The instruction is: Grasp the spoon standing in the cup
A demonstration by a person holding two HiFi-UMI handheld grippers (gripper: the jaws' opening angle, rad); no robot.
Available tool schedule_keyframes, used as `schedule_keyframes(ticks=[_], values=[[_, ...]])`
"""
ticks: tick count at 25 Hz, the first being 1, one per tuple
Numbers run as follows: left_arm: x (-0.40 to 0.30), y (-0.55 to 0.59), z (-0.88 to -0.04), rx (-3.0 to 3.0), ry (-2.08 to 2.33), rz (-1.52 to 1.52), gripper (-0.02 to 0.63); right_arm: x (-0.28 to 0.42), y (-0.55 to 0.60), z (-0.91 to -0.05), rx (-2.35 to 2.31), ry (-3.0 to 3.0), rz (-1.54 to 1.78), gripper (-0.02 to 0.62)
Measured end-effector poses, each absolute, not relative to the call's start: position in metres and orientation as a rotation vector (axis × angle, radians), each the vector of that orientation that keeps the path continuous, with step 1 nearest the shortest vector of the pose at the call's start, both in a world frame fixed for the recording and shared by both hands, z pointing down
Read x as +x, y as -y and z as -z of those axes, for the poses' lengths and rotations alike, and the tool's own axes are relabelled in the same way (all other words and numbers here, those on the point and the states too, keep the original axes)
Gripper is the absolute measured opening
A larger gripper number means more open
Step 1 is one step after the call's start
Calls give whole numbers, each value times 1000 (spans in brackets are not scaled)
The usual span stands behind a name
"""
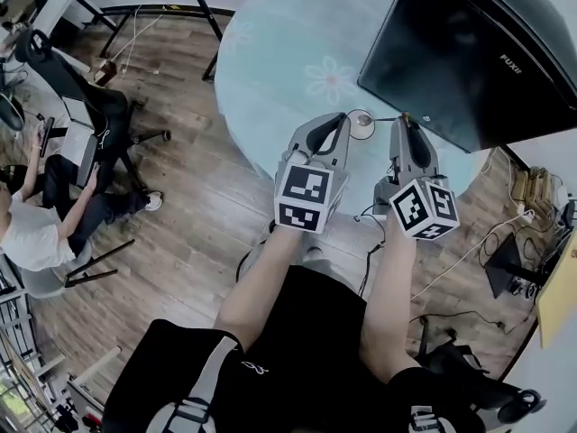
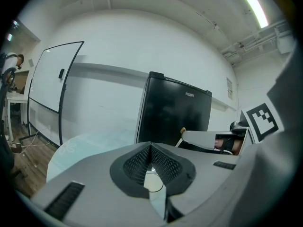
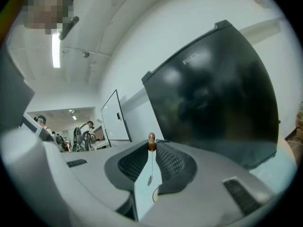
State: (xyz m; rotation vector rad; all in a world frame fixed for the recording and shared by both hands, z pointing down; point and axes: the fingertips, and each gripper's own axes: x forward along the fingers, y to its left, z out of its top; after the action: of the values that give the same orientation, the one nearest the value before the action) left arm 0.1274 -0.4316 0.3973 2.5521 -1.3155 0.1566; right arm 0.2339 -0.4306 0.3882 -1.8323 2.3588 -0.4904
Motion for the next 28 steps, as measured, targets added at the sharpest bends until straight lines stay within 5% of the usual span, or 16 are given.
schedule_keyframes(ticks=[28], values=[[129, 415, -320, 2685, 1382, -8, 14, 216, 408, -294, -1766, -2507, 68, 54]])
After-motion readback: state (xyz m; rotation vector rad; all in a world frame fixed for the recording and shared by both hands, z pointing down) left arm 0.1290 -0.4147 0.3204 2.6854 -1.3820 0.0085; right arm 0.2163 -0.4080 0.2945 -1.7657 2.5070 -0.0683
